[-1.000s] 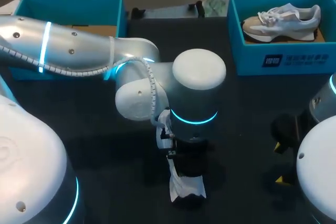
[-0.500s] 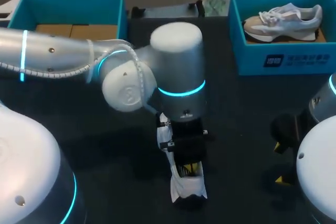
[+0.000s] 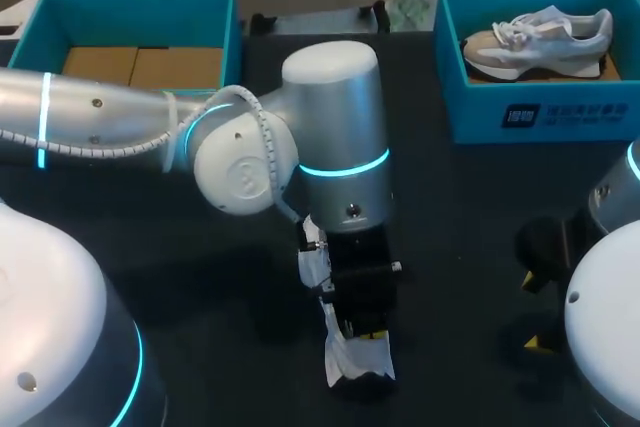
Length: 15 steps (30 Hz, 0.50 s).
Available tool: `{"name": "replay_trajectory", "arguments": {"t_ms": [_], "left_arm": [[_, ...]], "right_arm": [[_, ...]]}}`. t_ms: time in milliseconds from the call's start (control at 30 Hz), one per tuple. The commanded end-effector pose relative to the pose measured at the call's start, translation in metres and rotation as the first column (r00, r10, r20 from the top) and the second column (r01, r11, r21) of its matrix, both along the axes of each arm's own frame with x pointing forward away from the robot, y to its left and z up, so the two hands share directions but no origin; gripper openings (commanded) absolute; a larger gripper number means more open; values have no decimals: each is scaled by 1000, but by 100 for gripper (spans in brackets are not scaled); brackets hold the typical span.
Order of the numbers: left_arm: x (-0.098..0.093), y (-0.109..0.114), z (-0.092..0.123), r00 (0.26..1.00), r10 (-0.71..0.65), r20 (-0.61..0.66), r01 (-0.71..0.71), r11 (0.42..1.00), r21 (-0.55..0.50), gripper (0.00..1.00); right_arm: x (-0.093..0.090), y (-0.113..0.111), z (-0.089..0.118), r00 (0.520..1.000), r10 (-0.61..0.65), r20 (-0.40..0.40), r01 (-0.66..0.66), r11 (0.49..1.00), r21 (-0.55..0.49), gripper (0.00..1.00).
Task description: Take the shoe out of the shoebox, open the shoe tongue, remove and reinsert the insole, then place the shoe into the shoebox
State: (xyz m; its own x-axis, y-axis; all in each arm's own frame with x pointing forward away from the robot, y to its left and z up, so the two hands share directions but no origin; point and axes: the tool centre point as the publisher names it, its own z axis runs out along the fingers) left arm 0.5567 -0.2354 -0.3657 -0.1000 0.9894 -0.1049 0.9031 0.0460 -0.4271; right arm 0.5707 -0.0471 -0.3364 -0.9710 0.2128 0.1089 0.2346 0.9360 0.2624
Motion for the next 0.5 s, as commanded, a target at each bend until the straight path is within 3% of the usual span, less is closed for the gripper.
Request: {"name": "replay_trajectory", "arguments": {"t_ms": [33,333,500], "left_arm": [[-9,-8,-12,1000,-4,-12,4,1000,15,0],[-19,-2,-36,999,42,-6,-42,998,55,0],[-23,3,-49,993,69,95,-77,993,86,0]], "right_arm": [[-2,-1,1,1000,0,3,0,1000,2,100],[-2,-1,1,1000,0,3,0,1000,2,100],[-2,-1,1,1000,0,3,0,1000,2,100]]}}
